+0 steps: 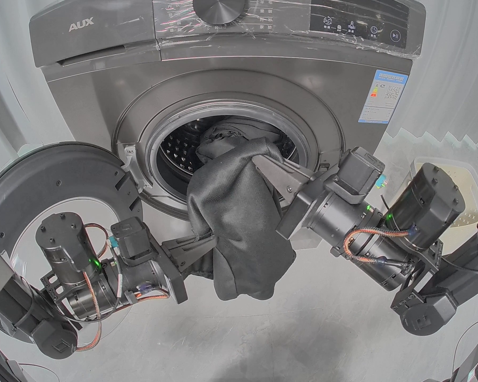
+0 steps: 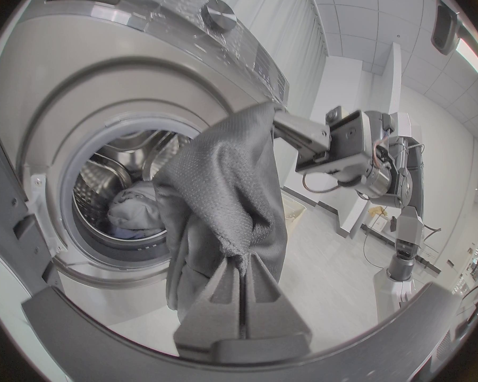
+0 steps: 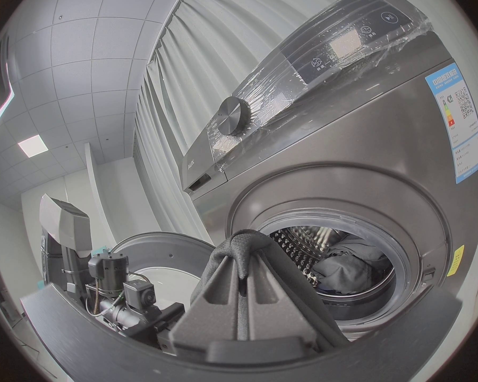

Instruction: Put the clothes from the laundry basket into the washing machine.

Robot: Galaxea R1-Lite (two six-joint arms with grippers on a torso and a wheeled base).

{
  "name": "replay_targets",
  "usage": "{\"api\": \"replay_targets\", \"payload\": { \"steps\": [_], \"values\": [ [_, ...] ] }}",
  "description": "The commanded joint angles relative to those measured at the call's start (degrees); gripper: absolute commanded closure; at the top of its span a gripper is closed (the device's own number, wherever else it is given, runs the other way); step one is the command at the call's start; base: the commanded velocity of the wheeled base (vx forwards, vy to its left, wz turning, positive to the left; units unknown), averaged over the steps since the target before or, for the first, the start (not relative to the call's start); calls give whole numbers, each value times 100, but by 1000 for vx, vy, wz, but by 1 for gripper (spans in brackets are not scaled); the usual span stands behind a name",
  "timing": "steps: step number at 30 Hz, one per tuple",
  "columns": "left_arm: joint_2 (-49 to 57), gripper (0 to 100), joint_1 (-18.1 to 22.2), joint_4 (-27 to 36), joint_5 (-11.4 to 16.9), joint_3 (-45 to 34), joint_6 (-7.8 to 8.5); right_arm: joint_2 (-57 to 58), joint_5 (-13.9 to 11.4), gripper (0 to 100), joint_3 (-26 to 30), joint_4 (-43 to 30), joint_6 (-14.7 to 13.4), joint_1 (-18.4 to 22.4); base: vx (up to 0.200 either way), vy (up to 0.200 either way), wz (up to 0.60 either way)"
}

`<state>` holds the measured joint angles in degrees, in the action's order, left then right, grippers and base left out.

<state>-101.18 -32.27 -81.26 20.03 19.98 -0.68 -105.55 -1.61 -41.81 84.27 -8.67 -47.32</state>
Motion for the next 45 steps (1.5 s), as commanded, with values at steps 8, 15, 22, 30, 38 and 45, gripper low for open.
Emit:
{"api": "replay_targets", "payload": {
  "steps": [8,15,22,30,38,45],
  "values": [
    [239,100,-122,-549,-280,-38,-108,-177,3,100,33,10,-21,65,0,0,0],
    [310,100,-104,-716,-307,234,-424,-361,82,0,174,-34,-91,162,0,0,0],
    [327,100,-113,-707,-922,814,-679,-353,82,0,1000,-69,-74,311,0,0,0],
    [248,100,-104,-707,-1396,1307,-688,-467,64,0,1676,-95,-65,311,0,0,0],
    [266,100,-69,-716,-1651,1667,-688,-950,29,0,1800,-95,-30,127,0,0,0],
    [336,100,-51,-707,-1651,1790,-696,-1460,29,0,1404,-69,5,364,0,0,0]
  ]
}}
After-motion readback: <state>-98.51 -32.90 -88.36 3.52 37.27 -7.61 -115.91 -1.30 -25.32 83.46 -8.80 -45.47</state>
